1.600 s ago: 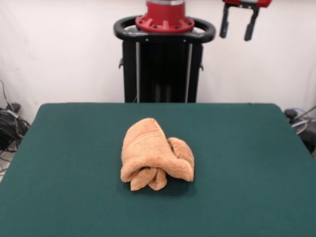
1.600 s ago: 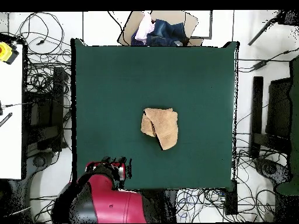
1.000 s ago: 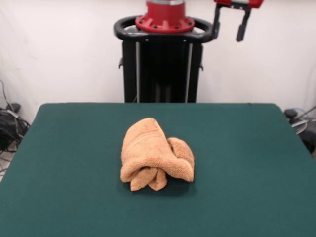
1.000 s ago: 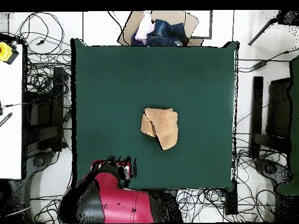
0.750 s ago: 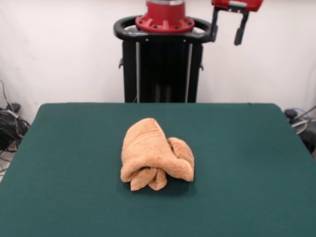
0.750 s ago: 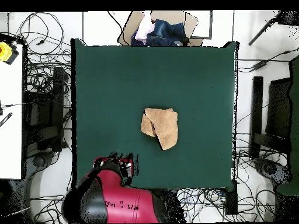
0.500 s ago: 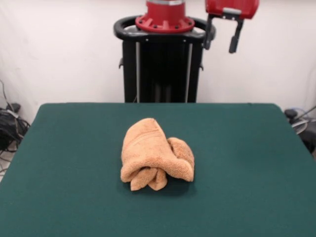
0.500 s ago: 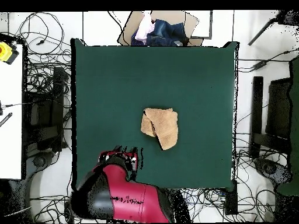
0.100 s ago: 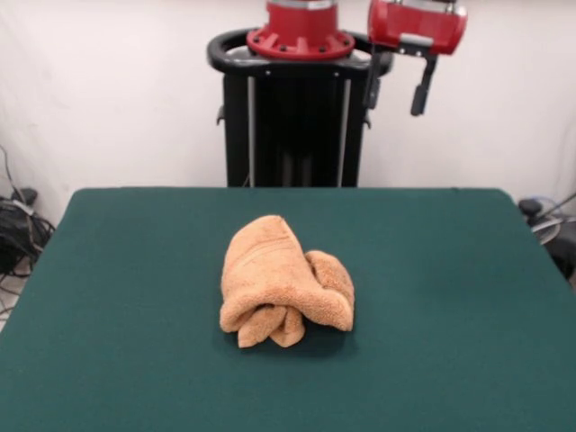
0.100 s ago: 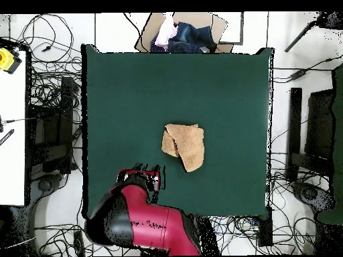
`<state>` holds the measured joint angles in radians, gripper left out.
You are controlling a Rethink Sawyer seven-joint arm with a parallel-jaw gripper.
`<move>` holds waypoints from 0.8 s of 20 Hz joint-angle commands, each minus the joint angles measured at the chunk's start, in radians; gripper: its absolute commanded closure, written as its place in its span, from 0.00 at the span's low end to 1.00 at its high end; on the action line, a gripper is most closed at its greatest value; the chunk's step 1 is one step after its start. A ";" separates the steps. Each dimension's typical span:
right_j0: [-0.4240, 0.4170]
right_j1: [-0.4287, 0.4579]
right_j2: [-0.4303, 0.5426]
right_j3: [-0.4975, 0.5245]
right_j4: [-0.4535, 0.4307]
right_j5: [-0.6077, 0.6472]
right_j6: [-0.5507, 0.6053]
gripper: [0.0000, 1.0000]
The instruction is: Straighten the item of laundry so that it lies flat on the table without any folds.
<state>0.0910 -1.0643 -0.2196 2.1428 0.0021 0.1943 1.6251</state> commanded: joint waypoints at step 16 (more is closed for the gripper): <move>-0.042 0.117 0.123 0.022 0.039 -0.064 0.224 0.00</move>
<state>0.0339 -1.0197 -0.1629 2.1468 0.0025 0.1812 1.6251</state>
